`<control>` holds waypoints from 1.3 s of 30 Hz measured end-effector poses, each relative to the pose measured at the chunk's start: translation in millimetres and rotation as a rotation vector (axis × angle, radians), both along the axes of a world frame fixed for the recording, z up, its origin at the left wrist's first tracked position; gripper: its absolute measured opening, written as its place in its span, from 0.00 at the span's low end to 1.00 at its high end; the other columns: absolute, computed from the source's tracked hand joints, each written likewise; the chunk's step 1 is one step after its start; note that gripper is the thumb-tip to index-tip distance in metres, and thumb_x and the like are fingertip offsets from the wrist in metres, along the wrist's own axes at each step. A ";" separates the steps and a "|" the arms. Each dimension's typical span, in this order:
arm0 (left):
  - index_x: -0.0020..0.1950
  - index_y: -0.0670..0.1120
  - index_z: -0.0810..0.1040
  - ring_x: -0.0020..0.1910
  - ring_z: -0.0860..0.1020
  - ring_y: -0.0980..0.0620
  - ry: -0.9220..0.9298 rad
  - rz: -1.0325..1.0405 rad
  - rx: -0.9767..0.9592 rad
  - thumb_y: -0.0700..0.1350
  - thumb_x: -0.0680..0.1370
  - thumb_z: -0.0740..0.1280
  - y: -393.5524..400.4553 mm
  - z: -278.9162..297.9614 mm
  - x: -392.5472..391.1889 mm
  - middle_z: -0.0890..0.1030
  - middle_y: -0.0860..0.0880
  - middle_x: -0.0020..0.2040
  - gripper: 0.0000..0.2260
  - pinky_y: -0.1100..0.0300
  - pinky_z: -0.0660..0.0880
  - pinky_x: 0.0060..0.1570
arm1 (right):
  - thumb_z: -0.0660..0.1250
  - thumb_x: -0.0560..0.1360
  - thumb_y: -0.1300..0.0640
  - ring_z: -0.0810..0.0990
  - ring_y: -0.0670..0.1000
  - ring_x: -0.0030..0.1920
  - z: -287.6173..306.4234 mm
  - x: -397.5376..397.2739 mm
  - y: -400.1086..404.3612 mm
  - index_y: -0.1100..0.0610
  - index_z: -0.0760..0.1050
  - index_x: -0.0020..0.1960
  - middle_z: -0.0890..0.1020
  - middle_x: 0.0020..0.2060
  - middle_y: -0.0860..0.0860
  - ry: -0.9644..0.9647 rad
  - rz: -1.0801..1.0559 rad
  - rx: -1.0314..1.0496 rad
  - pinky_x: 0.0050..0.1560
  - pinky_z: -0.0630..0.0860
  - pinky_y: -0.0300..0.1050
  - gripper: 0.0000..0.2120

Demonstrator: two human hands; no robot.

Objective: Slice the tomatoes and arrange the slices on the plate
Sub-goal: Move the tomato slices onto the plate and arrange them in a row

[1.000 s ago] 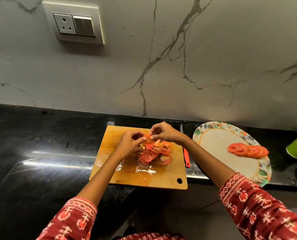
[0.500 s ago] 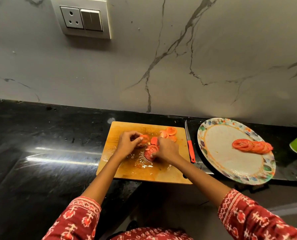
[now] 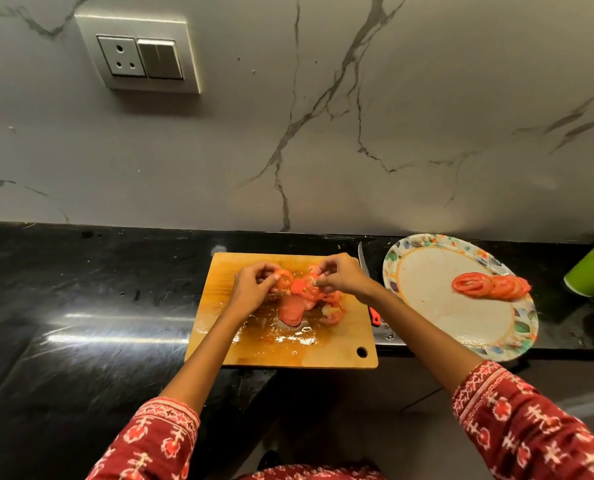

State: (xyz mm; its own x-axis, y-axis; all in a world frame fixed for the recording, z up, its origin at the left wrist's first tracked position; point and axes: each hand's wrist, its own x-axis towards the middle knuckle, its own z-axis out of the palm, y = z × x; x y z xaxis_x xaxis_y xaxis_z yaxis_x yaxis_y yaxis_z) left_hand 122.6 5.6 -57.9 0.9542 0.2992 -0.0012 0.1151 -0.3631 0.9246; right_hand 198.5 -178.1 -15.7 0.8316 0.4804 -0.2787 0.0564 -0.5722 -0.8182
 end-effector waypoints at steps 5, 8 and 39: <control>0.52 0.43 0.78 0.45 0.79 0.54 -0.003 -0.044 0.061 0.37 0.76 0.66 -28.5 6.6 17.8 0.79 0.48 0.46 0.06 0.65 0.78 0.40 | 0.69 0.71 0.69 0.79 0.47 0.35 10.6 20.0 -37.6 0.58 0.76 0.40 0.78 0.35 0.52 -0.041 -0.106 0.069 0.33 0.79 0.35 0.07; 0.52 0.42 0.77 0.42 0.77 0.58 -0.004 -0.071 0.100 0.37 0.76 0.66 -52.9 9.2 29.8 0.78 0.50 0.44 0.06 0.72 0.75 0.37 | 0.68 0.71 0.70 0.80 0.50 0.35 10.9 28.1 -72.4 0.56 0.75 0.38 0.79 0.35 0.56 -0.032 -0.156 0.088 0.35 0.79 0.39 0.10; 0.52 0.36 0.77 0.38 0.80 0.52 0.113 -0.219 -0.291 0.32 0.75 0.65 -278.1 -4.2 129.0 0.78 0.43 0.45 0.07 0.67 0.79 0.36 | 0.71 0.72 0.61 0.76 0.48 0.41 -21.7 117.2 -293.7 0.63 0.79 0.47 0.82 0.44 0.56 -0.368 -0.255 -0.277 0.44 0.74 0.39 0.06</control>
